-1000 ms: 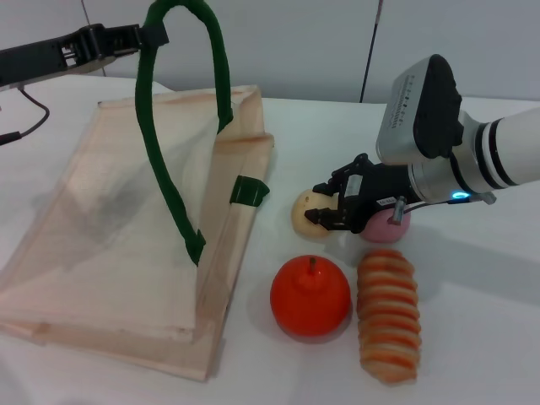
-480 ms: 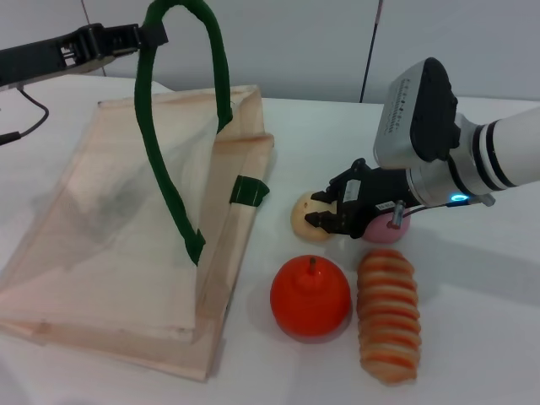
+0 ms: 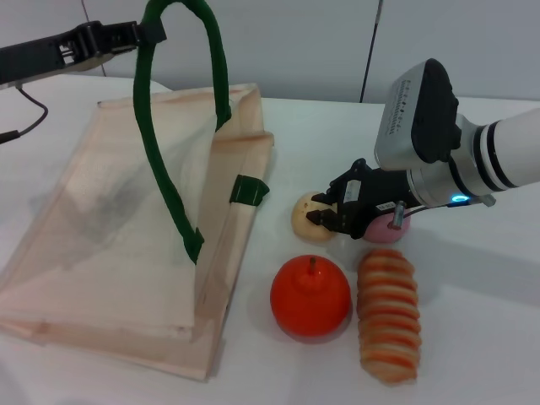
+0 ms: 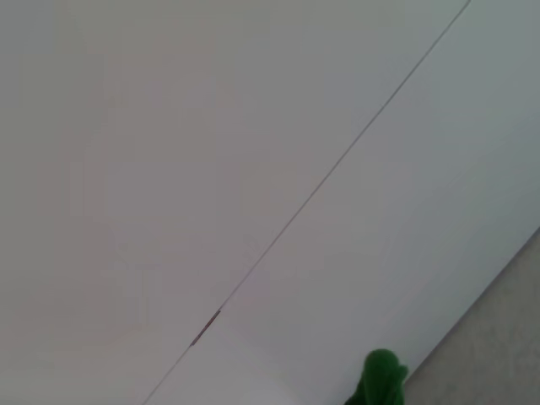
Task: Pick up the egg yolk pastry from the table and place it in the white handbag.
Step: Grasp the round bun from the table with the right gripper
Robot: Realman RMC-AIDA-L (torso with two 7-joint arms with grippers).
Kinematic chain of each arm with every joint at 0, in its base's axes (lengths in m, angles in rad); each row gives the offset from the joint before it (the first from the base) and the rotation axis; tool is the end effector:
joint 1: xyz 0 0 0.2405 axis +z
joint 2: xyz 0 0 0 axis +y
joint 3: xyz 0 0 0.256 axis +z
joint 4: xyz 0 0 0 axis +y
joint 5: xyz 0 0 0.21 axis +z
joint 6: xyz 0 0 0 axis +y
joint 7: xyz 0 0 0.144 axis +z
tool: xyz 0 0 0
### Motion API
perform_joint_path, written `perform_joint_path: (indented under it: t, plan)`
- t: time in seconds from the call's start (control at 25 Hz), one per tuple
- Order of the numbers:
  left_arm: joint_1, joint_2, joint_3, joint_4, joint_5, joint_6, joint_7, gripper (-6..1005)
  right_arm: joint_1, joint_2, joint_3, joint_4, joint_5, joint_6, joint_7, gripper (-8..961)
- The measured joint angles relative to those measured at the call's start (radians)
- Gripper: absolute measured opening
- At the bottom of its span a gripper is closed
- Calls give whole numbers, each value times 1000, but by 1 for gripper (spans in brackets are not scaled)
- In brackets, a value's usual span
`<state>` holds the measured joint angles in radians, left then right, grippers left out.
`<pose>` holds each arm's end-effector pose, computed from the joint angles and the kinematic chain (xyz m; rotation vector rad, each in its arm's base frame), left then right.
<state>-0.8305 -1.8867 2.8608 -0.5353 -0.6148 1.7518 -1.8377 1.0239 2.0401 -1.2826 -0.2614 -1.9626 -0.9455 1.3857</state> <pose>-0.2480 0.3901 0.1098 -2.3212 -1.2270 -1.1544 0.1806 0.4164 -0.0930 -2.8974 0.1388 -0.0712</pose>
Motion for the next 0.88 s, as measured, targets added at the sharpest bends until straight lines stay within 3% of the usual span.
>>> perform_joint_path:
  t: [0.36,0.88]
  plan:
    - [4,0,2,0,0,0,0,200,-7,0,12,-18,6,-19,3,170]
    - [7,4,2,0,0,0,-3,206,-81,-3,5,-164,42,-99,31,116]
